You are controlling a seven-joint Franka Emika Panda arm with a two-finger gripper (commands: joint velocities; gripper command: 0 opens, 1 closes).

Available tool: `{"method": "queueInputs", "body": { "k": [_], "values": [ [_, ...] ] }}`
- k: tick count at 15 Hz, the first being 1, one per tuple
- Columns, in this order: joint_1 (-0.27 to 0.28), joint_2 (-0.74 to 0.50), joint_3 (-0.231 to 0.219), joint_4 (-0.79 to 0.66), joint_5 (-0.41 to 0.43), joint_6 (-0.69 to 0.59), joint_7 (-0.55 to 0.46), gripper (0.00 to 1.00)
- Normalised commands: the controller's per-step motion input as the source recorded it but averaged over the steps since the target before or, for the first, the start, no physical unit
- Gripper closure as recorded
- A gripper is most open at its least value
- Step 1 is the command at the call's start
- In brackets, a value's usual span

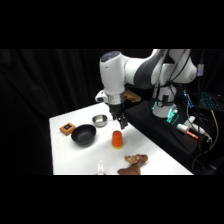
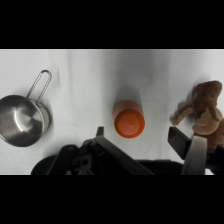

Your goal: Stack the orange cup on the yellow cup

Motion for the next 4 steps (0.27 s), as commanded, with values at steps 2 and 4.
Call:
{"method": "queueInputs", "body": {
  "k": [2,4],
  "values": [
    [-0.013,-0.36,0.049,0.08,-0.023,-0.36,-0.04,0.00],
    [-0.041,-0.26,0.041,0.10,0.069,-0.26,-0.13,0.00]
  ]
}}
